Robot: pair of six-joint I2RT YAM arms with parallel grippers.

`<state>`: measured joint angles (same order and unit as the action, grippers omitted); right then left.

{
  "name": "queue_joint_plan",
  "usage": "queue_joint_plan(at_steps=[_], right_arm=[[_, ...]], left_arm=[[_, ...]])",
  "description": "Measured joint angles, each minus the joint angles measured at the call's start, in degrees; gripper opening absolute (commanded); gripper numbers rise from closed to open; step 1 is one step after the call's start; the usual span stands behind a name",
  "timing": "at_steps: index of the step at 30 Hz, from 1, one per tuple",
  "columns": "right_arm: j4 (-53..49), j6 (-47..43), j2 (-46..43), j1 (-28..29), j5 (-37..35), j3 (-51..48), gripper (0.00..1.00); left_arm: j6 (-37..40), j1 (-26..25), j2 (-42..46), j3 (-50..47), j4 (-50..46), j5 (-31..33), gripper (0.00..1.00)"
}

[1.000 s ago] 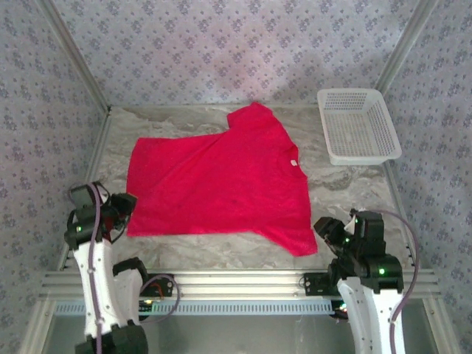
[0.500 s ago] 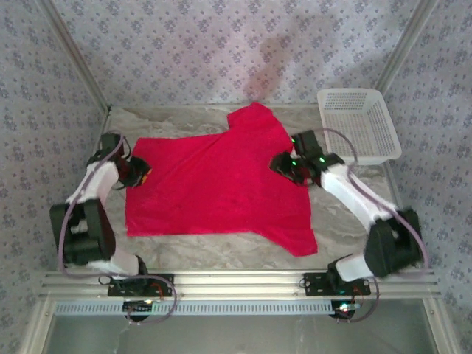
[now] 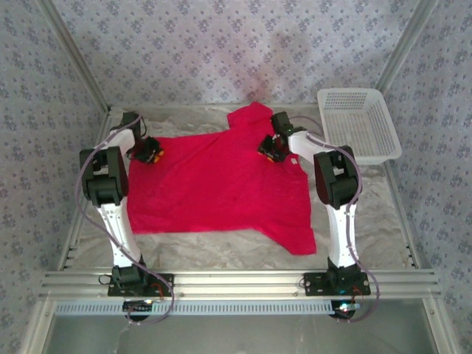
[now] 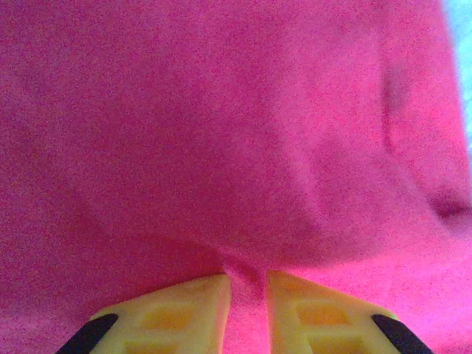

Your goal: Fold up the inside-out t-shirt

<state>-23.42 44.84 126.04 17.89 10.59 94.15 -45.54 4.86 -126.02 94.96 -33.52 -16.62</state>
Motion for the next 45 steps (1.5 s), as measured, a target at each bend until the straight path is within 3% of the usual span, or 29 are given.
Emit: queue_joint_plan(at_steps=[4, 10, 13, 17, 21, 24, 29, 34, 40, 45], right_arm=[[-1.9, 0.6, 3.8, -3.4, -1.7, 6.6, 0.42], [-4.8, 1.2, 7.3, -6.7, -2.5, 13.5, 0.44], [-5.6, 0.7, 6.9, -6.9, -2.4, 15.3, 0.45], [-6.4, -1.4, 2.3, -4.9, -2.3, 12.6, 0.48], [-6.0, -3.7, -6.5, -0.5, -1.3, 4.7, 0.50], [-4.8, -4.4, -12.5, 2.5, 0.0, -2.5, 0.51], [-2.8, -4.4, -17.5, 3.4, 1.6, -15.1, 0.53], [-2.4, -4.3, -18.7, 2.7, 0.5, -25.6, 0.58], [-1.2, -3.9, -25.3, 1.9, -1.6, -34.9, 0.60], [0.6, -2.1, -32.0, 2.4, -4.0, -42.6, 0.62]], left_arm=[[0.1, -1.6, -8.5, 14.6, -2.6, 0.1, 0.22], [3.9, -4.2, -23.7, 43.8, -13.6, -0.2, 0.20], [6.7, -4.8, -21.7, 44.6, -18.7, 1.5, 0.20], [9.4, -5.3, -6.4, 24.0, -17.4, 4.1, 0.21], [9.6, -5.2, 12.8, -0.1, -12.4, 4.1, 0.21], [9.5, -5.0, 21.2, -12.6, -8.0, 3.0, 0.21], [8.9, -2.8, 22.6, -27.8, -1.7, -0.5, 0.21], [6.9, 4.7, 26.1, -39.1, 4.9, -6.7, 0.21], [6.5, 13.2, 33.8, -47.8, 6.1, -6.9, 0.21], [6.5, 15.4, 39.8, -52.7, 4.9, -4.3, 0.22]])
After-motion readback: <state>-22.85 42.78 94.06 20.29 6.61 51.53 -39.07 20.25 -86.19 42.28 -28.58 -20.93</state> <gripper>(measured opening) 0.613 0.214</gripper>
